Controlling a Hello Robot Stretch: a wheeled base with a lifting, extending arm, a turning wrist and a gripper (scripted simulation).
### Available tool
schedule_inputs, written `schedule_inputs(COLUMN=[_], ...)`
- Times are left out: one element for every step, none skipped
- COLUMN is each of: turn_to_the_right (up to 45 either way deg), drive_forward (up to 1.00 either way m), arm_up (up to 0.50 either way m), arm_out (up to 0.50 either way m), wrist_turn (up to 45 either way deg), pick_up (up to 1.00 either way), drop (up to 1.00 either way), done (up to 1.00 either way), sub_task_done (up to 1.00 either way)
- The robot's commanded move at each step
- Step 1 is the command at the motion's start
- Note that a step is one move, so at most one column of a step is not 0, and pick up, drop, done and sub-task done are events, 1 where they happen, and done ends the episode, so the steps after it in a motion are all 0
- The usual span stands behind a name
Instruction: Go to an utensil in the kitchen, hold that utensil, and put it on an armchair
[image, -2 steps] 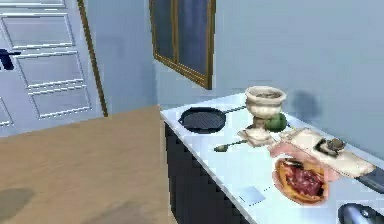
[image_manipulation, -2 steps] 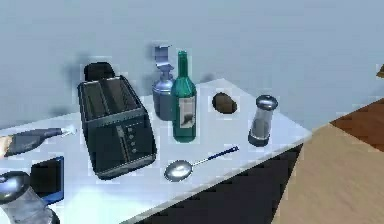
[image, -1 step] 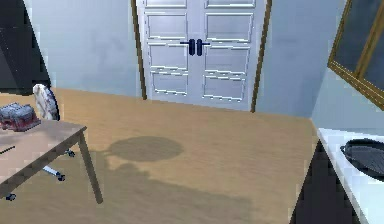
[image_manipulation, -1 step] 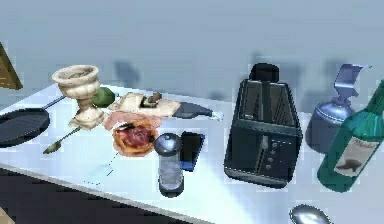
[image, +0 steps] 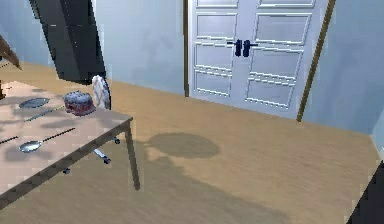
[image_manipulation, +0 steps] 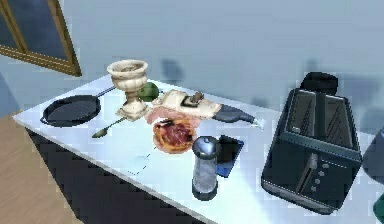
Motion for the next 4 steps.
schedule_inputs(turn_to_the_right=[0.0, 0.0, 0.0, 0.0], drive_forward=[0.0, 0.0, 0.0, 0.0], arm_up=[0.5, 0.38, 0.0, 0.0], arm_out=[0.0, 0.0, 0.18, 0.0], wrist_turn=[0.0, 0.0, 0.0, 45.0], pick_up=[0.0, 0.0, 0.0, 0.0], drop=[0.0, 0.0, 0.0, 0.0], done=[0.0, 0.0, 0.0, 0.0], sub_task_done=[0.0, 0.0, 0.0, 0.0])
